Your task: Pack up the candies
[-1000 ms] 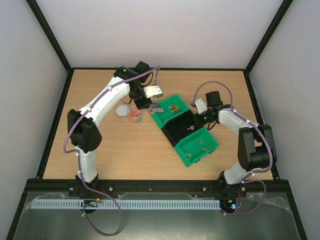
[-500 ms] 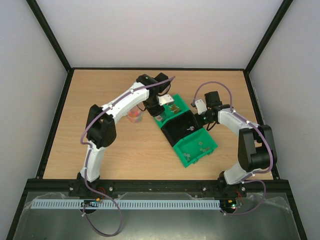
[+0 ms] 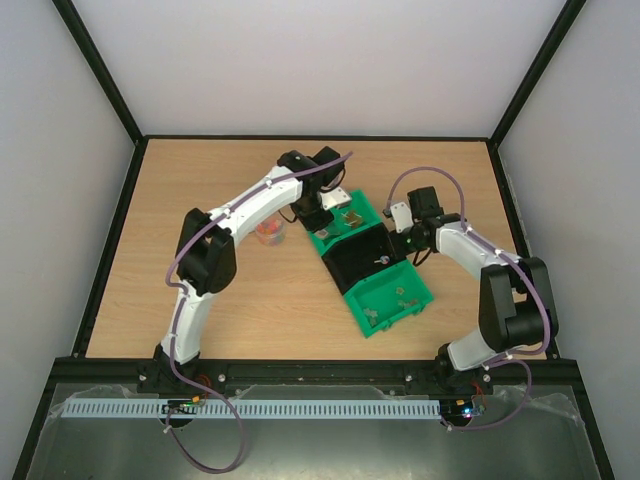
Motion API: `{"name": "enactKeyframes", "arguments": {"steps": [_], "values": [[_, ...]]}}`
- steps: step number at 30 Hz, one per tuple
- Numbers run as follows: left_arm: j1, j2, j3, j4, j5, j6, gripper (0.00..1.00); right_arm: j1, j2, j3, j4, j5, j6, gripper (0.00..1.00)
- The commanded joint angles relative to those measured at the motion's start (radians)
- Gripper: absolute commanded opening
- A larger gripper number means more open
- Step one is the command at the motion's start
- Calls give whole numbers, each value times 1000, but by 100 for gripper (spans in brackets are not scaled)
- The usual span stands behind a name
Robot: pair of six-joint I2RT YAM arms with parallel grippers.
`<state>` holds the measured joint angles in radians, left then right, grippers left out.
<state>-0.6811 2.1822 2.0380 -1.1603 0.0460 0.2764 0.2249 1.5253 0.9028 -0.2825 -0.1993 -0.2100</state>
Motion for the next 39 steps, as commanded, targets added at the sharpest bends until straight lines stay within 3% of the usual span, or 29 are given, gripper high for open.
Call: {"name": "enactKeyframes", "arguments": {"steps": [1,10,19,27,39], "values": [[-6,97,-7,29,-43,-6,2,16,-52,-27,-75,-47,-90,1],[-9,116,-37,125,-9,7,2,20,-11,10,-110,-94,-124,1],[5,-35,-240,255,5,26,2,10,28,30,-135,-36,-40,1],[4,-153,-294,151,-11,42,2,4,26,21,-76,155,88,1],[15,-144,-289,80,-5,-6,2,4,2,9,-58,152,108,1]]}}
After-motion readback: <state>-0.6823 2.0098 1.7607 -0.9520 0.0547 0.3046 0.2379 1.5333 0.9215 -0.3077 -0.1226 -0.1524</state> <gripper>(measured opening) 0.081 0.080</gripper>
